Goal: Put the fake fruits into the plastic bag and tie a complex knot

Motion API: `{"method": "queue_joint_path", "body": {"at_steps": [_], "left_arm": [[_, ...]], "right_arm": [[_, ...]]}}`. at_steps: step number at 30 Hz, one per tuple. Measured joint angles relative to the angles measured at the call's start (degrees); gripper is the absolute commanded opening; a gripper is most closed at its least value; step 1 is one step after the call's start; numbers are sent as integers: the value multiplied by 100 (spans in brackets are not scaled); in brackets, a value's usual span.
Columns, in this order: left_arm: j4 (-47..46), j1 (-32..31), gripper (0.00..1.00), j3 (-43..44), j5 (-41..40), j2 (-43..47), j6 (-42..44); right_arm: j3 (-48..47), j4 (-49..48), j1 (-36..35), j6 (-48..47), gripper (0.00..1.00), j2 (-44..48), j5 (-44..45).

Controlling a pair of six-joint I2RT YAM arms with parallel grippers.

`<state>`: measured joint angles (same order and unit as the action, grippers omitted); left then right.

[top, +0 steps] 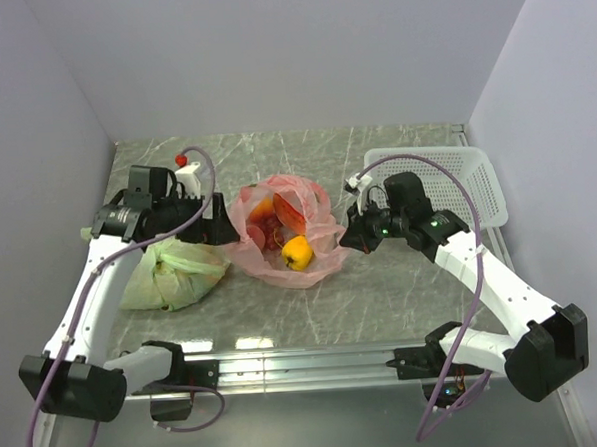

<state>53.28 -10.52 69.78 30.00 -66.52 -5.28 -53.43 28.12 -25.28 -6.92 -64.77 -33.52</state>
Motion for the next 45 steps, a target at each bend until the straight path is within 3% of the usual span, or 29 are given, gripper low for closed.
{"method": "queue_joint_path", "body": {"at_steps": [13, 27, 30, 31, 33, 36, 37, 41, 45], "left_arm": [[-417, -2, 99, -369, 529, 1335, -1370], [-1154, -81, 98, -979, -140, 1102, -2009], [-1445, -168, 84, -1051, -205, 1073, -2085], [-1528, -195, 71, -1067, -219, 1036, -2105], [-1661, -229, 56, -1078, -227, 953, -2149], [-1703, -254, 23, -1073, -210, 857, -2098], [-1692, -256, 4, -1071, -177, 848, -2063], [-1399, -258, 0, -807, -66, 809, -1886], [-1078, -203, 0, 308, -28, 603, -1633]], "right_arm": [[-101, 7, 0, 151, 0, 74, 52], [-216, 7, -44, 195, 0, 136, 76], [-232, 26, -52, 195, 0, 136, 87], [-256, 37, -59, 195, 0, 136, 98], [-313, 50, -63, 195, 0, 136, 105], [-461, 74, -63, 203, 0, 136, 133], [-525, 98, -63, 221, 0, 133, 140], [-831, 177, -57, 323, 0, 136, 199], [-1429, 295, 90, 466, 0, 136, 299]]}}
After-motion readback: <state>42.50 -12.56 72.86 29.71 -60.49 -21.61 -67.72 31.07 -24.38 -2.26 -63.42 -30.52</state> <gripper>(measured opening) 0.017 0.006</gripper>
